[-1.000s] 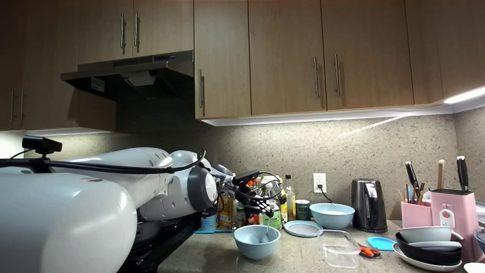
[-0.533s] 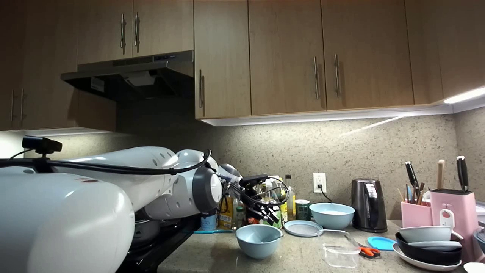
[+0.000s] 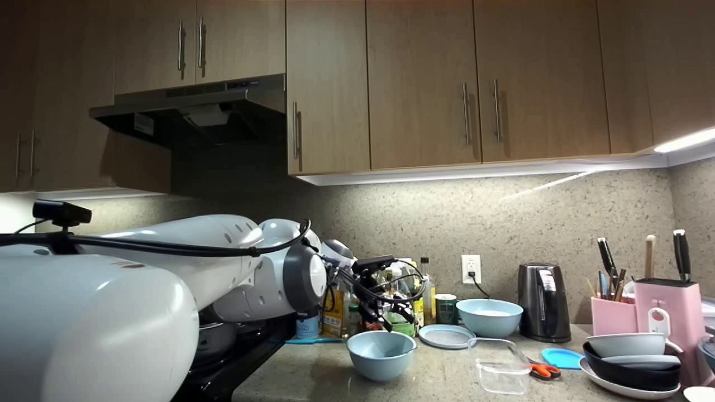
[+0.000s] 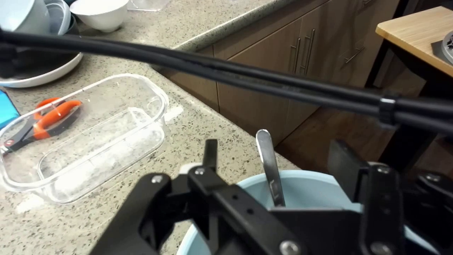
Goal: Use the spoon to stir the contents in the bowl
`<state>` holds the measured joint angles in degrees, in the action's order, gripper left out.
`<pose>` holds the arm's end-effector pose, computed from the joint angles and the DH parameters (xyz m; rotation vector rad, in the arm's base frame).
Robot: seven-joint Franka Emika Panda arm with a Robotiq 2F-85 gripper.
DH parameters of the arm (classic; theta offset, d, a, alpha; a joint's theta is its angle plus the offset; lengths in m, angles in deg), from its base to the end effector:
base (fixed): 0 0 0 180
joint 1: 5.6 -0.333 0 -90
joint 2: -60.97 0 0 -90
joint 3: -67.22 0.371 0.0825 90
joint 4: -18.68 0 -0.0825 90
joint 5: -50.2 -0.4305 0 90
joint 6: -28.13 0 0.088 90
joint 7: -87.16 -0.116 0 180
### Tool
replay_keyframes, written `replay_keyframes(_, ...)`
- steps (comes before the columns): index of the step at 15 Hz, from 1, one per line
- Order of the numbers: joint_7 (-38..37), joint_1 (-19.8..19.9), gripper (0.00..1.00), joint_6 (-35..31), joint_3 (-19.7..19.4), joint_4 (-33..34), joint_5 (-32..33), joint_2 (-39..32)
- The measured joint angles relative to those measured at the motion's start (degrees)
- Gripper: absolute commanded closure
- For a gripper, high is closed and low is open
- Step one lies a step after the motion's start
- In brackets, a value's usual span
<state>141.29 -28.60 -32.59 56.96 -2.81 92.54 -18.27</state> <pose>0.8054 0.1858 0.2349 1.8870 1.1672 -1.1045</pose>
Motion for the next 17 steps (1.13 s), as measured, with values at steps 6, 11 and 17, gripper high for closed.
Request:
replay_keyframes(6, 0.0, -2.15, 0.0, -0.21, 0.77, 1.3, 0.0, 1.77)
replay_keyframes(11, -0.59, -3.17, 0.0, -4.05, 2.62, 1.59, 0.0, 3.51)
replay_keyframes(17, -0.61, -3.09, 0.0, -4.29, 2.82, 1.49, 0.0, 3.51)
